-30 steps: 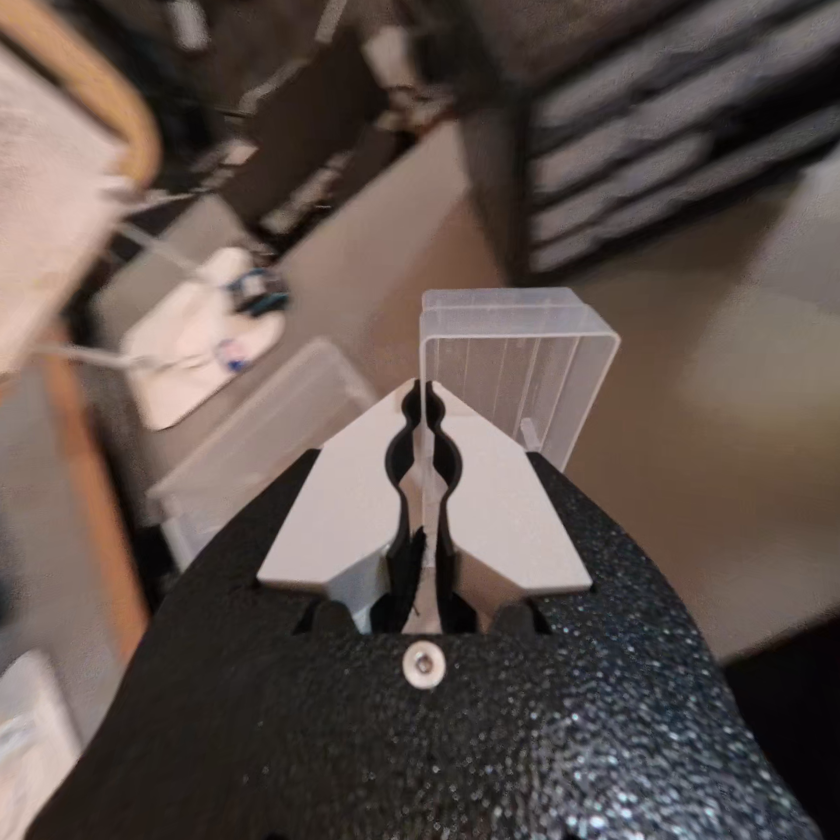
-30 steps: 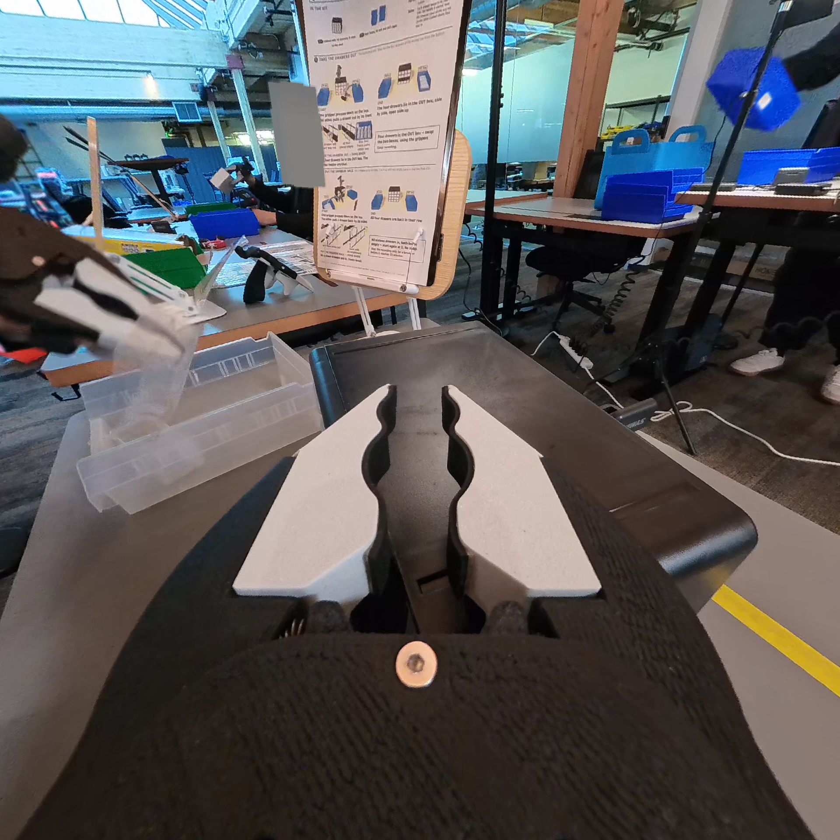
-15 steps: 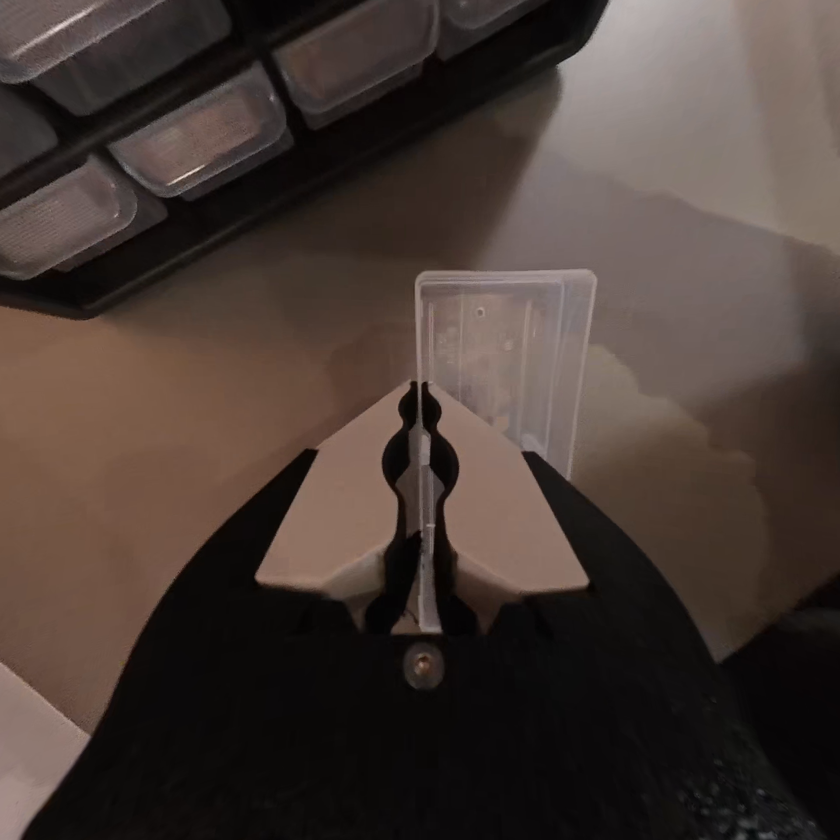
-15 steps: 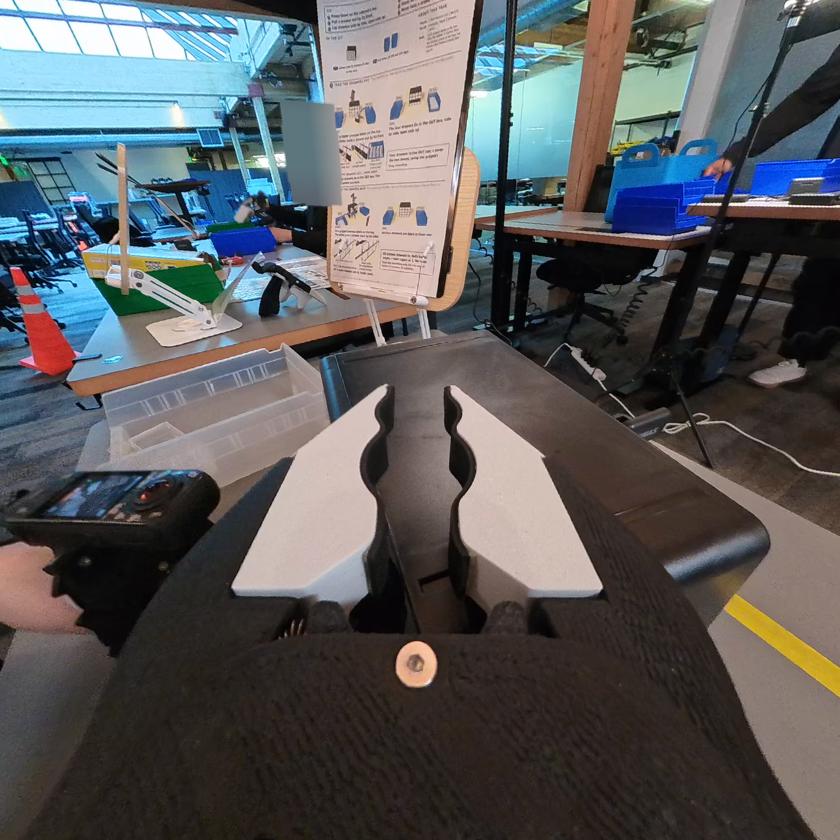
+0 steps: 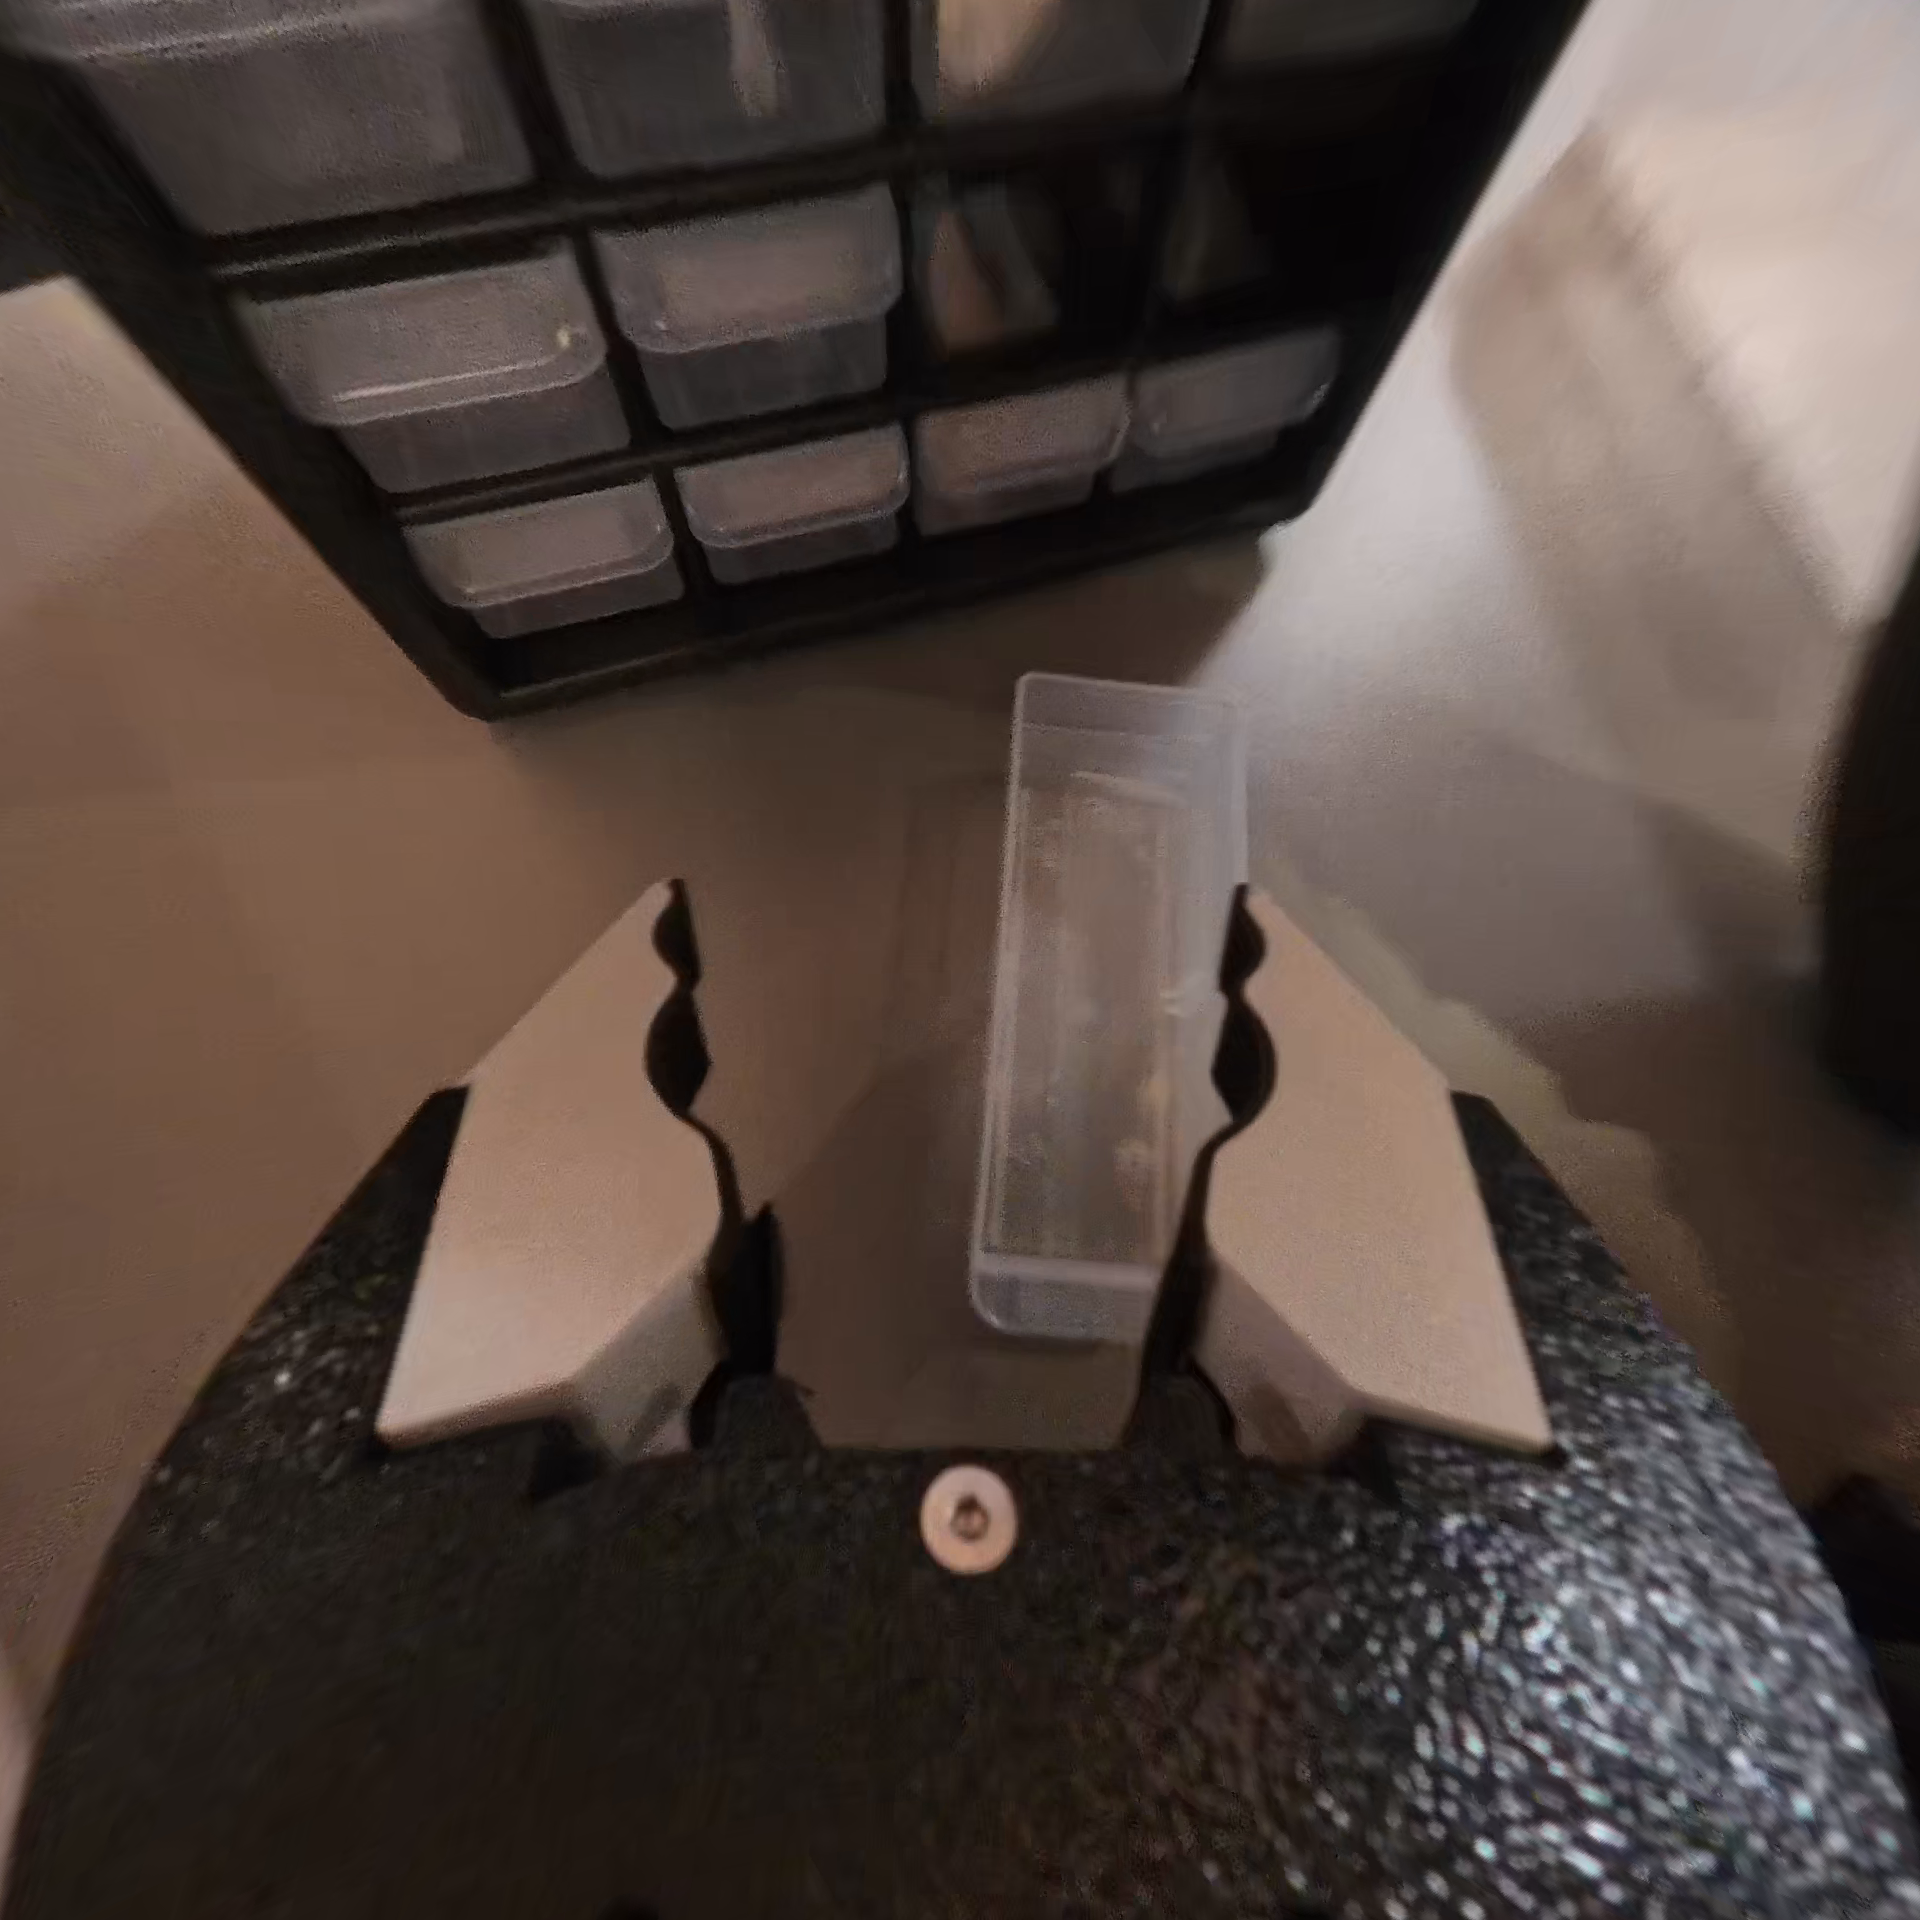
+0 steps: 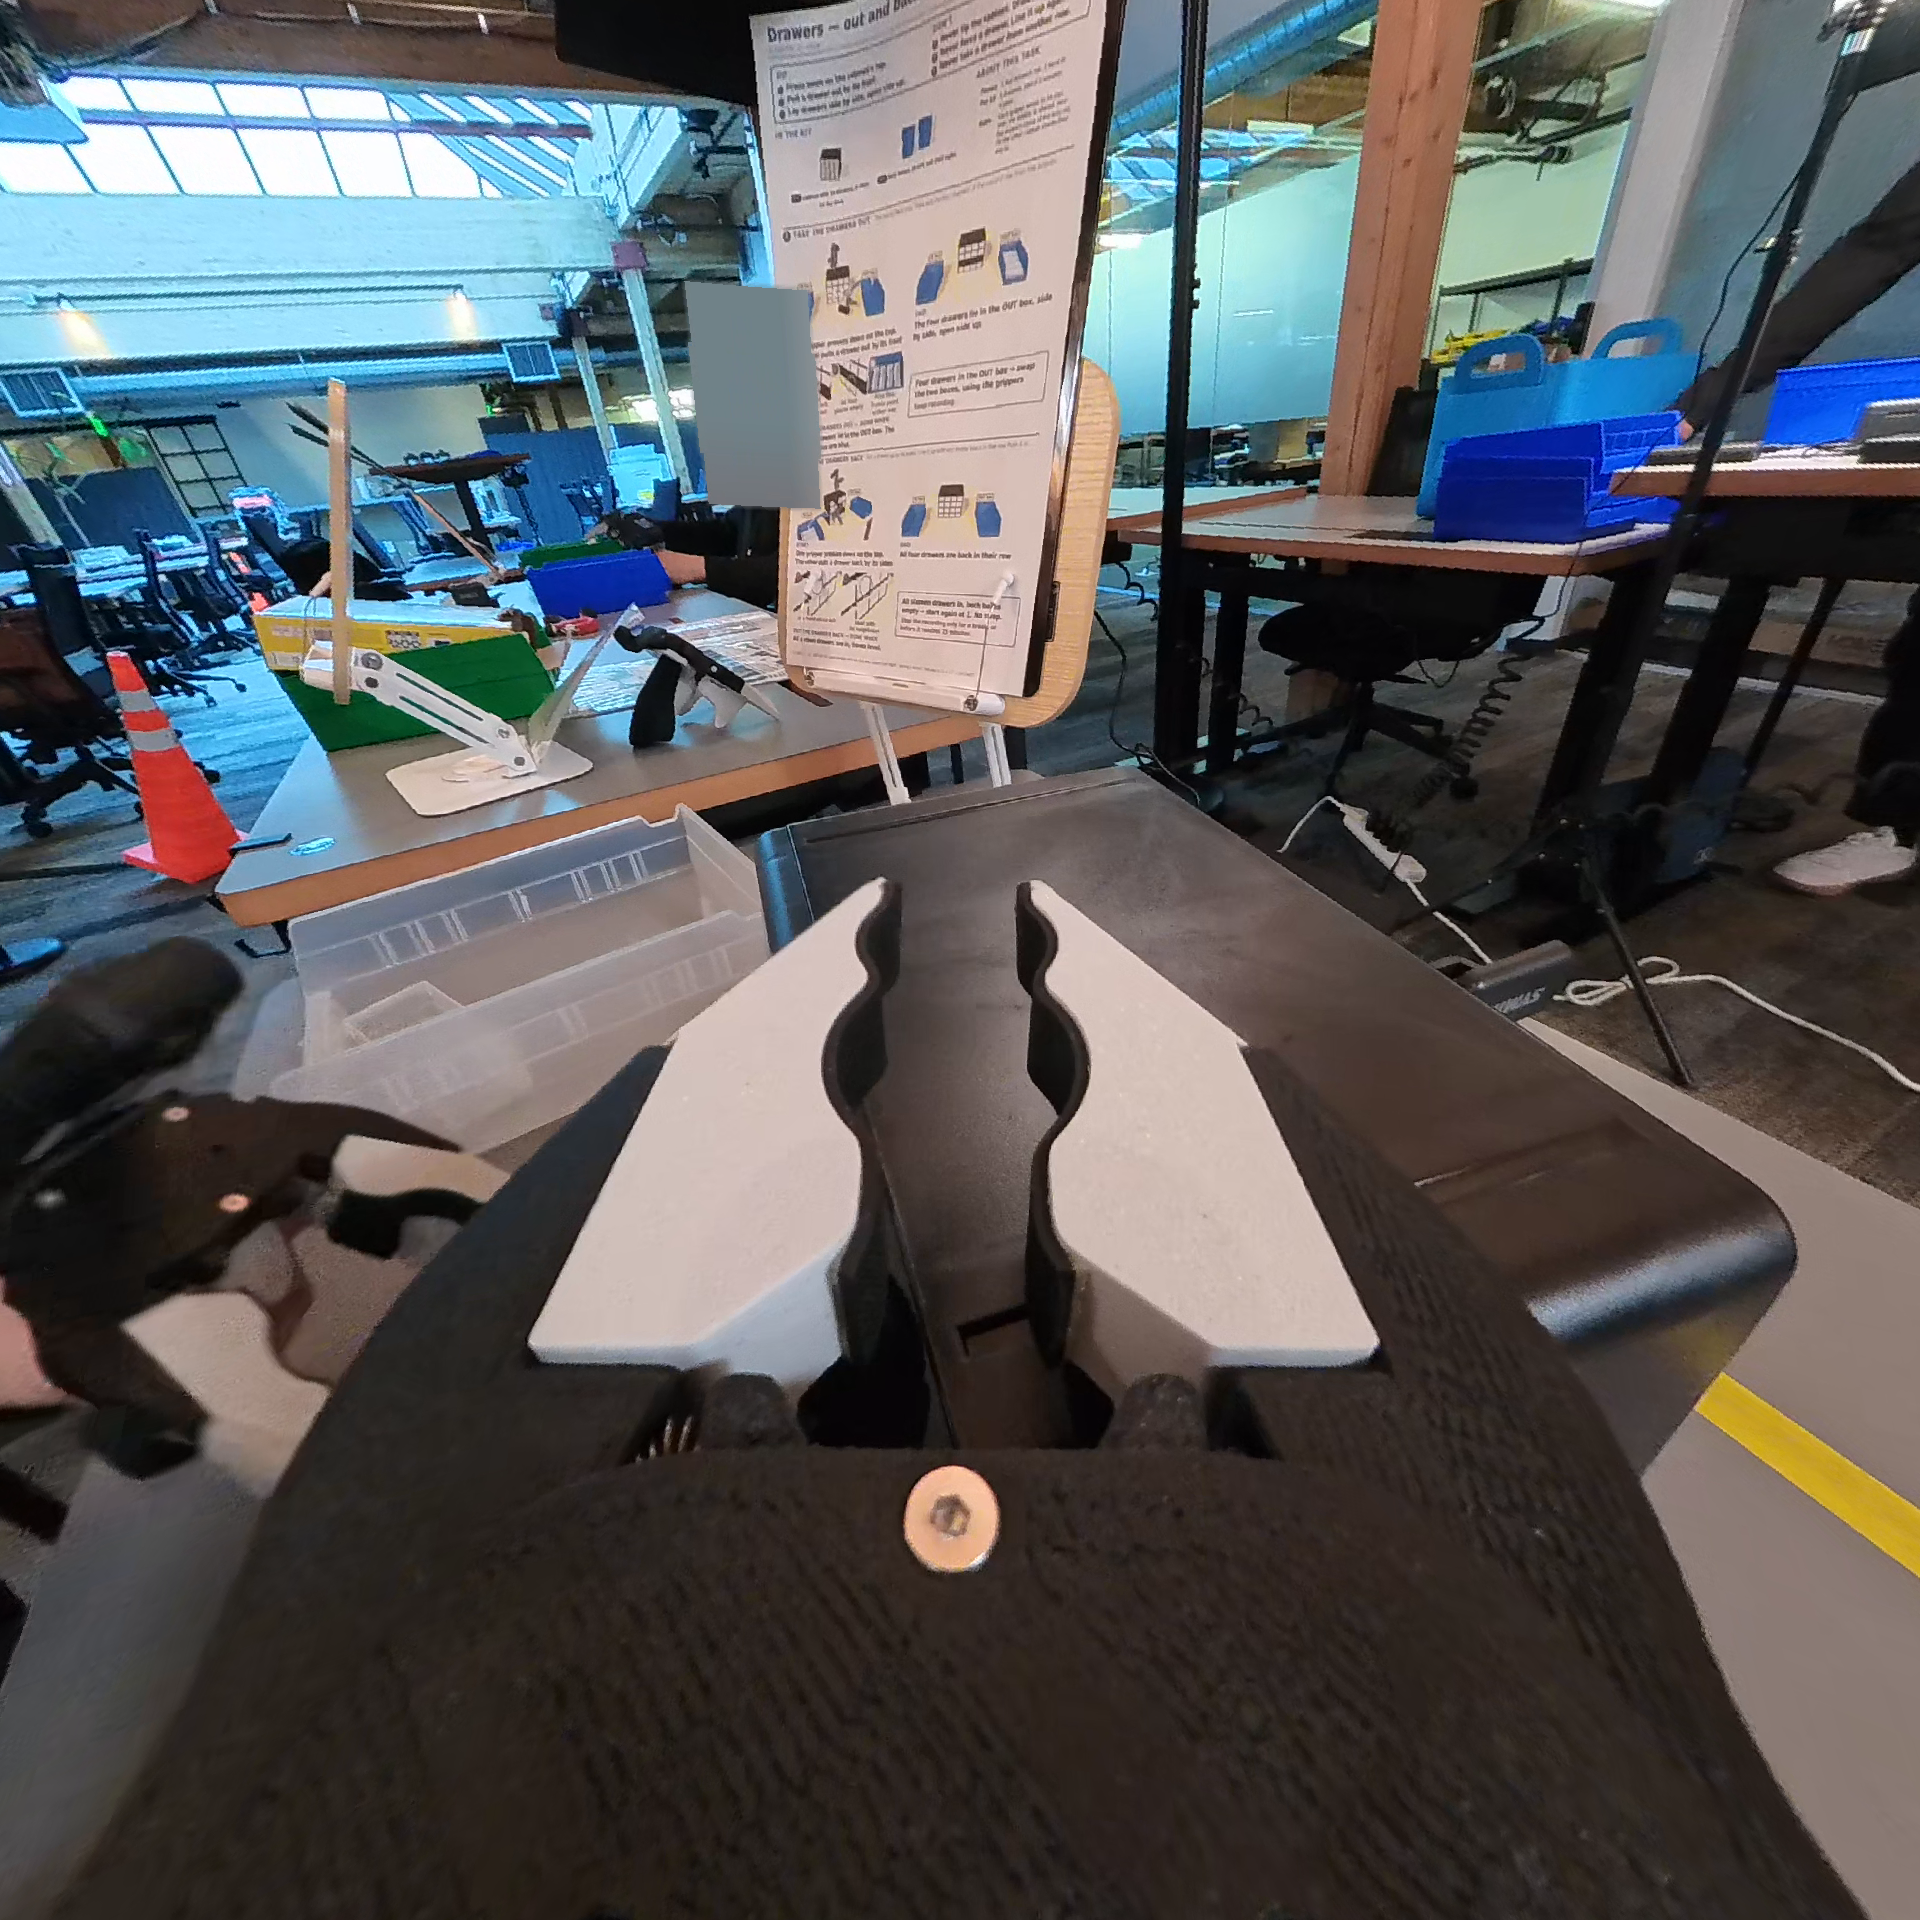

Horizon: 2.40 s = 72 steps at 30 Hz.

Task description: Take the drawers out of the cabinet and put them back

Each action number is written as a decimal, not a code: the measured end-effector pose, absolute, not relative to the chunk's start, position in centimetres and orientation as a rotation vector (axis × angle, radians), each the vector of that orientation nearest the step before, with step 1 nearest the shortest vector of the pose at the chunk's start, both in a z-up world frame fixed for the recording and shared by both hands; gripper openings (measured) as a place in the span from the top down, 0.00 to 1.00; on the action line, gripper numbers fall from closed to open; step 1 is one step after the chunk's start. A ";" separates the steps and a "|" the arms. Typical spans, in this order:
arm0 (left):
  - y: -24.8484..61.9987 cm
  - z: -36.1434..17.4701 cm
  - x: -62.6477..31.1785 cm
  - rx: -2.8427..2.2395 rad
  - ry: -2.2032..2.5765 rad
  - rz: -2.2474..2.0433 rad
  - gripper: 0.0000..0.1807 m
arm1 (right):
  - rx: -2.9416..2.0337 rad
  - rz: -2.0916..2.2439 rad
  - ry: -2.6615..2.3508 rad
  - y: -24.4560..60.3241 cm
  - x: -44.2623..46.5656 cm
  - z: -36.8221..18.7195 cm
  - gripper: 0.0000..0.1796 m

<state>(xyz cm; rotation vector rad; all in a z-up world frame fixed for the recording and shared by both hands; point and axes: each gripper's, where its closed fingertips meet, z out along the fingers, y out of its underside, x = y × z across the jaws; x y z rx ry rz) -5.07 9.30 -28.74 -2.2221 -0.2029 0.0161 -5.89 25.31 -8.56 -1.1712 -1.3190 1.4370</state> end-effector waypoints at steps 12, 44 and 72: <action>4.5 -35.2 0.0 -2.255 -0.018 -0.058 0.42 | -1.170 1.444 -1.317 25.3 -5.9 -8.5 0.88; 13.3 -23.6 -1.7 -1.520 -0.261 0.374 0.65 | -1.125 1.591 -1.302 24.9 -5.4 -8.0 0.88; 16.8 -23.6 -2.9 -1.453 -0.331 0.422 0.65 | -1.131 1.572 -1.298 24.9 -5.5 -8.1 0.88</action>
